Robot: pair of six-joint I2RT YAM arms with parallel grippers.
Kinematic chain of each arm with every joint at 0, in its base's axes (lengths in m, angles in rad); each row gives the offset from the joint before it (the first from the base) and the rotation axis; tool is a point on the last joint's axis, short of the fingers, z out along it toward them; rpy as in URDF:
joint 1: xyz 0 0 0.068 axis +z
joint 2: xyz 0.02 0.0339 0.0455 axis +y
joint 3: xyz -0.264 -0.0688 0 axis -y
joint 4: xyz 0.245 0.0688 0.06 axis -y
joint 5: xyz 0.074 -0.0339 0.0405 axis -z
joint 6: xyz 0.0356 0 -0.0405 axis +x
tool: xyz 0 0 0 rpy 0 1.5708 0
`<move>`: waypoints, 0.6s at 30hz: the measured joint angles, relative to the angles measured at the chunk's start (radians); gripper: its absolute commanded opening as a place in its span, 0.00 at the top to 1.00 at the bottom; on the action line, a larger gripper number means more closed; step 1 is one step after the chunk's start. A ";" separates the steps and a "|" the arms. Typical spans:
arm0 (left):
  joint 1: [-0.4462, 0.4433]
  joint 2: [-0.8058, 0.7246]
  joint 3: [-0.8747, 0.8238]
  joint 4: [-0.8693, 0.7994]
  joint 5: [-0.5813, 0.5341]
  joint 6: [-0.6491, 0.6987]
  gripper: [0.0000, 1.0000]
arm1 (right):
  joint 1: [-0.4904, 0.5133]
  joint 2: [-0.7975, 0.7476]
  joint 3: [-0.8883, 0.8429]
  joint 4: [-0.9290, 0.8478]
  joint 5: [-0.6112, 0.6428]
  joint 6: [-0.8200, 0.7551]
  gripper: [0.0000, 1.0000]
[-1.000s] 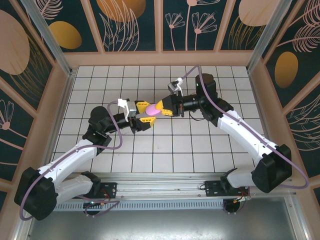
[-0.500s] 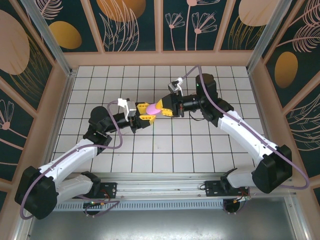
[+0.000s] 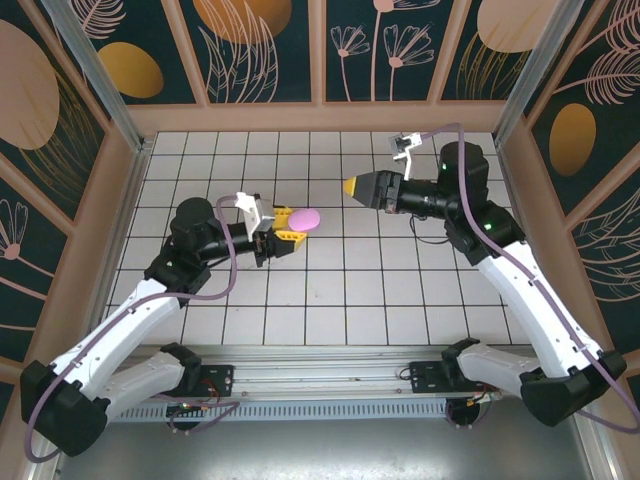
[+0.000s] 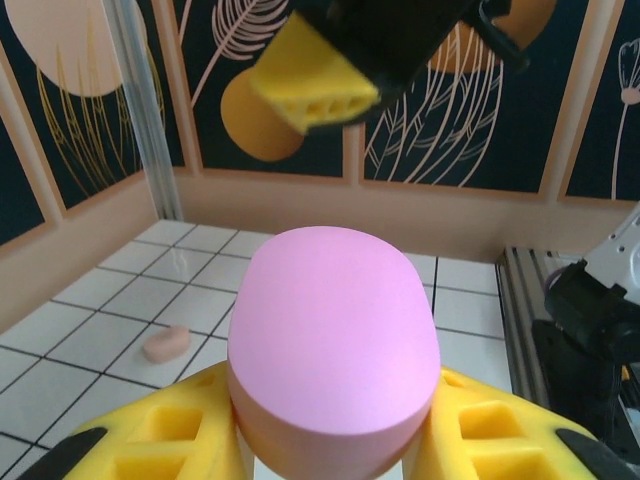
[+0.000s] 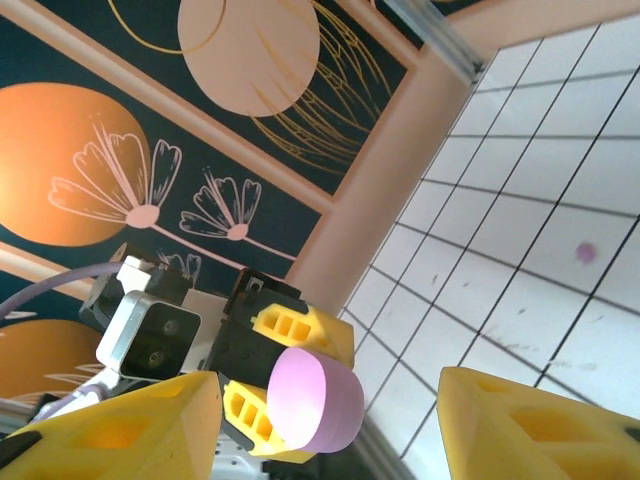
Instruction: Insert wireless bluetooth earbuds into charging case
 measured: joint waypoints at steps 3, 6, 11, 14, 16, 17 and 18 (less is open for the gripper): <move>0.000 0.000 0.000 -0.040 0.000 0.011 0.80 | 0.000 0.005 0.000 -0.026 0.027 -0.035 0.38; 0.006 -0.008 0.034 -0.162 0.003 0.048 0.80 | 0.099 0.005 -0.001 -0.068 0.136 -0.188 0.37; 0.012 -0.024 0.080 -0.253 0.027 0.074 0.81 | 0.292 -0.005 -0.001 -0.116 0.226 -0.420 0.34; 0.012 -0.018 0.090 -0.274 0.052 0.074 0.82 | 0.352 -0.004 -0.001 -0.135 0.275 -0.514 0.33; 0.012 -0.008 0.091 -0.281 0.066 0.074 0.82 | 0.389 -0.002 -0.001 -0.144 0.301 -0.562 0.33; 0.012 -0.005 0.092 -0.284 0.071 0.074 0.82 | 0.403 0.000 -0.001 -0.146 0.313 -0.580 0.33; 0.012 -0.001 0.092 -0.286 0.077 0.074 0.82 | 0.414 0.002 -0.001 -0.149 0.323 -0.596 0.33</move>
